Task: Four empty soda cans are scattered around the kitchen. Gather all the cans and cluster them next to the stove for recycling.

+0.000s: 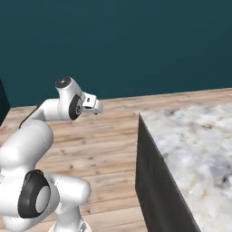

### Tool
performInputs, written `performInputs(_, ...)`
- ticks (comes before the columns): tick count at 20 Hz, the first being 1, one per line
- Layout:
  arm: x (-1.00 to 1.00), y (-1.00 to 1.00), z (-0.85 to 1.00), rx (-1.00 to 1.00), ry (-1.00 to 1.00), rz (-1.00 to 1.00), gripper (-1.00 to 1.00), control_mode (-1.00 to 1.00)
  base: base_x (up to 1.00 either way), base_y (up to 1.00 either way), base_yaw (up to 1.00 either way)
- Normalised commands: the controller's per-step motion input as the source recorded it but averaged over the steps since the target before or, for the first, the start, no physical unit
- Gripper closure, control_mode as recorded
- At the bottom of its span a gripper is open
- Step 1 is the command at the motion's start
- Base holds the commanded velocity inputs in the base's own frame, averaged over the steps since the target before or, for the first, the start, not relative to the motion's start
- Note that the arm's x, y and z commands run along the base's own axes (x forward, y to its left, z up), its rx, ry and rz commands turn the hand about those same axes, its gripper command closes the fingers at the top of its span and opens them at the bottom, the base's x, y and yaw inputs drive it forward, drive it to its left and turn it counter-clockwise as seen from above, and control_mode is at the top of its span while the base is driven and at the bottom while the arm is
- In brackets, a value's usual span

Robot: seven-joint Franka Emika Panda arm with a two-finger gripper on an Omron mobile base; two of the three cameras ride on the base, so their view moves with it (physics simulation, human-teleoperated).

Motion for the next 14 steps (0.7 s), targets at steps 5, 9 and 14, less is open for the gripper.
performInputs(5, 0.0, 0.0, 0.0, 0.0, 0.0, 0.0, -1.0, 1.0, 0.47, 0.51, -0.24)
performInputs(9, 0.0, 0.0, 0.0, 0.0, 0.0, 0.0, -1.0, 1.0, 0.47, 0.51, -0.24)
performInputs(14, 0.0, 0.0, 0.0, 0.0, 0.0, 0.0, -1.0, 1.0, 0.46, 0.49, -0.24)
